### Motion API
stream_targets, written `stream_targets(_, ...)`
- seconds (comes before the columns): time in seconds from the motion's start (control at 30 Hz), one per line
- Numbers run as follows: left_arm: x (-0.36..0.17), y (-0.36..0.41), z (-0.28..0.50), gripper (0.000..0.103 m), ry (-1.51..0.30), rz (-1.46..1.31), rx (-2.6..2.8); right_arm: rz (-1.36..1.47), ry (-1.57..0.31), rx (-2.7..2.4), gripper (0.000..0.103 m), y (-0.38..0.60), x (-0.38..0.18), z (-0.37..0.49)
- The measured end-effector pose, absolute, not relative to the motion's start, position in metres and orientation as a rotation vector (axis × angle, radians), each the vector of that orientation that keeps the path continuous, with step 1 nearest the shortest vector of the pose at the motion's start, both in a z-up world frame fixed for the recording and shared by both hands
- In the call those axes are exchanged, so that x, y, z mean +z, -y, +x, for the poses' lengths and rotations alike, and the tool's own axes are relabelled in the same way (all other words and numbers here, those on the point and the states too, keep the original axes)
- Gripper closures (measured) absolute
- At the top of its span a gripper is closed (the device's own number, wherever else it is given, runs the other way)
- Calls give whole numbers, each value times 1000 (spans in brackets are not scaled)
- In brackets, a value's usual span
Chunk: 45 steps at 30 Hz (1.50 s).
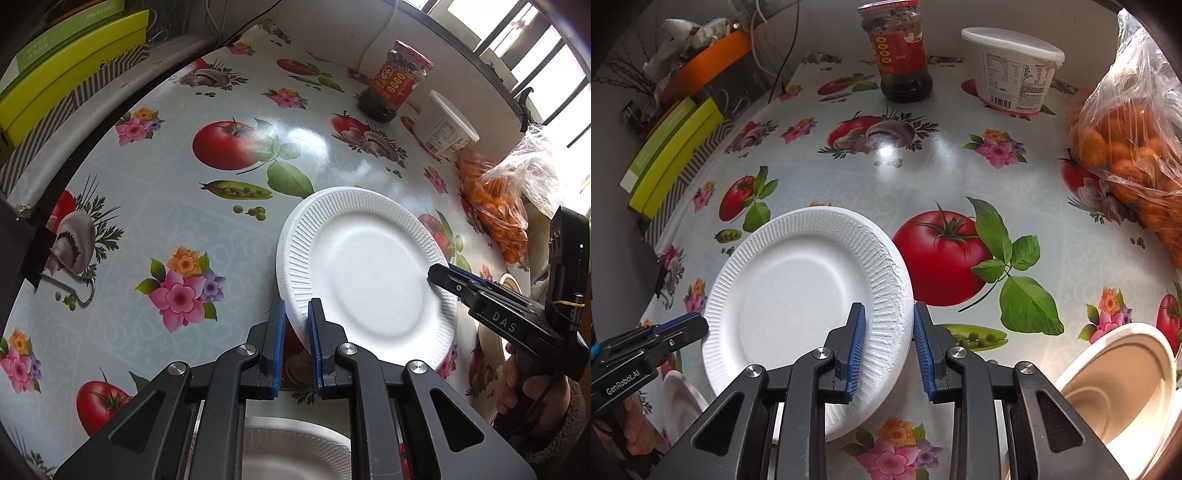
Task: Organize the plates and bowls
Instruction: 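Carry the held plates with both grippers toward the remaining plate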
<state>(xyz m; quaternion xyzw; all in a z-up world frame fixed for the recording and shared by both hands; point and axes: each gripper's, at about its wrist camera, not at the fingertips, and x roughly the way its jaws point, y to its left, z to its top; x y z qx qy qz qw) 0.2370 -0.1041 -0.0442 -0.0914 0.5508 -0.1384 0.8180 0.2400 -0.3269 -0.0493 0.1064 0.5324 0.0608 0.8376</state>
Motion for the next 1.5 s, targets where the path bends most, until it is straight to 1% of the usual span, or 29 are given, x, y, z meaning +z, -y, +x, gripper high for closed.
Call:
stream_targets(0.77,-6,76,188,90,-1093,-200,-327,252,-1045,189,77,306,-8,187)
stream_targets(1.07,-8,70,176,90,-1096,-195,-321,242,-1057,184,77,296,-13,179)
stream_targets(1.5,-3,72,187,90,-1090,-201,-324,241,-1043,168,77,298,-7,181)
